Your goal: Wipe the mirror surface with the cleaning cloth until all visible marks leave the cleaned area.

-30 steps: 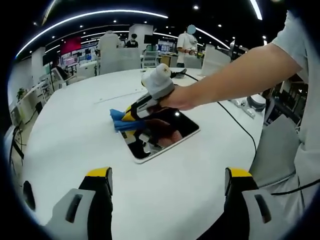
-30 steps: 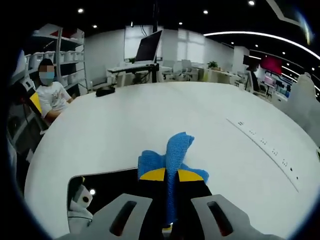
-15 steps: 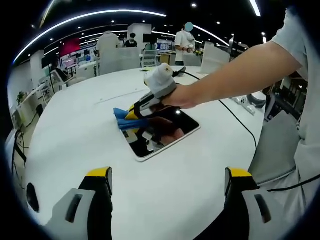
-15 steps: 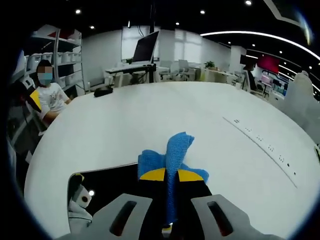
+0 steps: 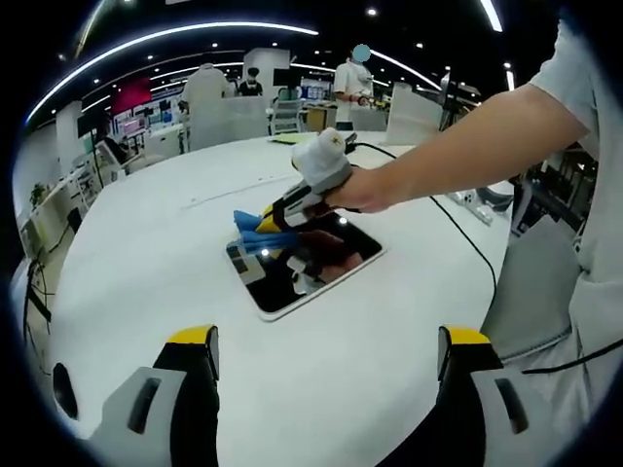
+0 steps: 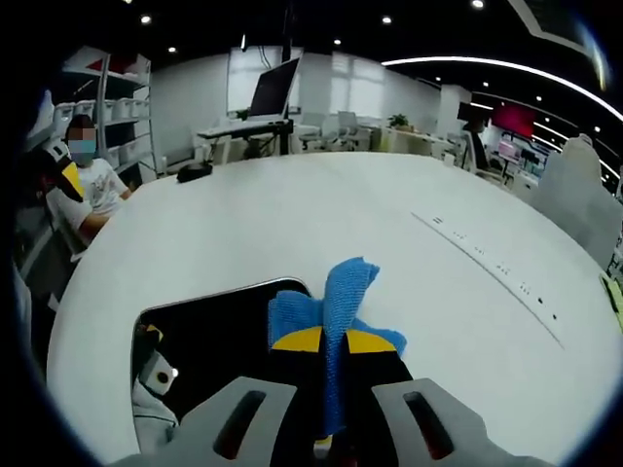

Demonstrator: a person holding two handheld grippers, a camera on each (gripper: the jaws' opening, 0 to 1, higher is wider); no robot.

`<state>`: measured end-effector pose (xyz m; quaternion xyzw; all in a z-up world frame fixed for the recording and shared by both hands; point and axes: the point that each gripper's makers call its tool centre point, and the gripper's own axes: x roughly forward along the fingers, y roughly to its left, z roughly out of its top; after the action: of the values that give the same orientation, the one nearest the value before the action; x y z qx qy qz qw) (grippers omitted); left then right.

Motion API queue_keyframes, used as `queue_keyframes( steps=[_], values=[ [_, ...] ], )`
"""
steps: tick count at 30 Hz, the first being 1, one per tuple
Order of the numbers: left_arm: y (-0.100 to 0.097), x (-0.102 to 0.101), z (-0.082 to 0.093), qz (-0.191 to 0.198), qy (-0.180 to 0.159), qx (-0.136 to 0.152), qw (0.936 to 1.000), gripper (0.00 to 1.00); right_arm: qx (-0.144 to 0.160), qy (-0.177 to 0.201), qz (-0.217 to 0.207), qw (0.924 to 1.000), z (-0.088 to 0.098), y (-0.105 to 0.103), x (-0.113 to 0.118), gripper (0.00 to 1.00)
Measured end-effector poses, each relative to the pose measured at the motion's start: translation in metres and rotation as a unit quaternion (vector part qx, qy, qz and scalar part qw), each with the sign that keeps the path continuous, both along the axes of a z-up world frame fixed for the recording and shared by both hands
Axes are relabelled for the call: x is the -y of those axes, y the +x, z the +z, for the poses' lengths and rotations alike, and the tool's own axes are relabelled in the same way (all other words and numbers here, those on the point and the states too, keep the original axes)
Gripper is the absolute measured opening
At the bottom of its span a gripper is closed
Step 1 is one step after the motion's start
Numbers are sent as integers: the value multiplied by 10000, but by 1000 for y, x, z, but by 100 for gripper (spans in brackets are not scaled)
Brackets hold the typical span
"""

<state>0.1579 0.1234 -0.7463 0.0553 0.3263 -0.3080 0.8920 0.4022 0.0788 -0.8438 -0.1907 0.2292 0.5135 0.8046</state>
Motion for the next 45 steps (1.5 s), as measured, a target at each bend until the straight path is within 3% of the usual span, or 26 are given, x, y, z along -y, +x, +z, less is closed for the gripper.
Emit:
queue_keyframes(
  steps=[45],
  values=[
    [3,9,14,-208,119,164,9996,95,7,-220,-692,9974,0,3,89,2]
  ],
)
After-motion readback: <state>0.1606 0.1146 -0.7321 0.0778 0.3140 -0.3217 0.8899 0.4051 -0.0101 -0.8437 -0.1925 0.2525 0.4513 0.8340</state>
